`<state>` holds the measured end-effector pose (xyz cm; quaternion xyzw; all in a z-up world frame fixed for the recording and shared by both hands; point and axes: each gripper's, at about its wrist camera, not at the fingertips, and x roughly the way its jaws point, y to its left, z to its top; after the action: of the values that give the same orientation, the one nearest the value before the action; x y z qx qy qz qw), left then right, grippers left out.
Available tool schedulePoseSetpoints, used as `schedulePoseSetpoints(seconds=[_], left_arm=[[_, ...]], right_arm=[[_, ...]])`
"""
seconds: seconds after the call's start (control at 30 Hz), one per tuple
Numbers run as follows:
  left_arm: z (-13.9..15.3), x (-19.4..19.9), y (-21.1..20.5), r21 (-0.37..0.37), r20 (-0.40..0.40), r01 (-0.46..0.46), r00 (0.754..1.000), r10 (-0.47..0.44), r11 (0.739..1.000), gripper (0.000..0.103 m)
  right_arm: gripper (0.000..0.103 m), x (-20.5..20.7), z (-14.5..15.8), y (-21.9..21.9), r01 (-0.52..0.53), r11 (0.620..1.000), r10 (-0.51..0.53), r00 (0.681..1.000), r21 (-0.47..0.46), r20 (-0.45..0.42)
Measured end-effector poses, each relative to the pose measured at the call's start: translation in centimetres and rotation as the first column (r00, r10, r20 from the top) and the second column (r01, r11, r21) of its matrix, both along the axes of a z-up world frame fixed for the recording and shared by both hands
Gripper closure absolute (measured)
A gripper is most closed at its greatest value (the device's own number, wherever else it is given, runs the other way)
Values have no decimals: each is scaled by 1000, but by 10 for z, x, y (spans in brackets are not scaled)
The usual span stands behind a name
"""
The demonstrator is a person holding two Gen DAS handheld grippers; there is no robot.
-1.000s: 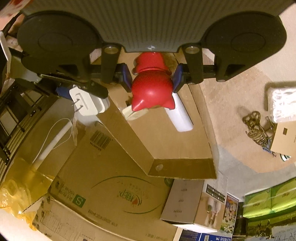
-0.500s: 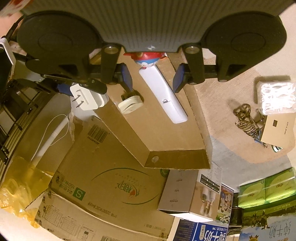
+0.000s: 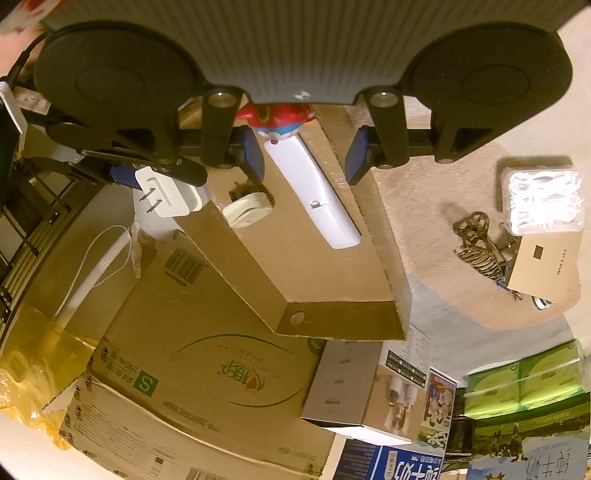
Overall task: Organize rigid objects
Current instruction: 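Lower the white adapter into the tray and open the right tool, then withdraw both tools from the tray toward the remaining items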
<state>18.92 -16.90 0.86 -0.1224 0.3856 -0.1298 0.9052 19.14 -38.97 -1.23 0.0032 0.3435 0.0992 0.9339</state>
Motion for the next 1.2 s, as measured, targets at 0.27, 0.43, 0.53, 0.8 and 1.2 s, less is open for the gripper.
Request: schedulePoseSetpoints(seconds=[0.27, 0.43, 0.53, 0.8, 1.2], left_arm=[[0, -2, 6, 0, 1, -12, 1000, 12, 1000, 60], [1, -5, 8, 0, 3, -12, 1000, 12, 1000, 60], [2, -8, 9, -1, 8, -12, 1000, 12, 1000, 60], [8, -20, 23, 2, 22, -20, 1000, 20, 1000, 60], [19, -47, 68, 18, 48, -76, 996, 75, 997, 60]], right_arm=[[38, -2, 4, 2, -6, 1000, 5, 1000, 19, 24], [37, -7, 6, 3, -7, 1000, 6, 1000, 16, 27], [37, -10, 8, 4, -6, 1000, 6, 1000, 14, 28], [37, -25, 23, 13, -11, 1000, 11, 999, 11, 53], [37, -56, 42, 44, -29, 999, 27, 997, 28, 72]])
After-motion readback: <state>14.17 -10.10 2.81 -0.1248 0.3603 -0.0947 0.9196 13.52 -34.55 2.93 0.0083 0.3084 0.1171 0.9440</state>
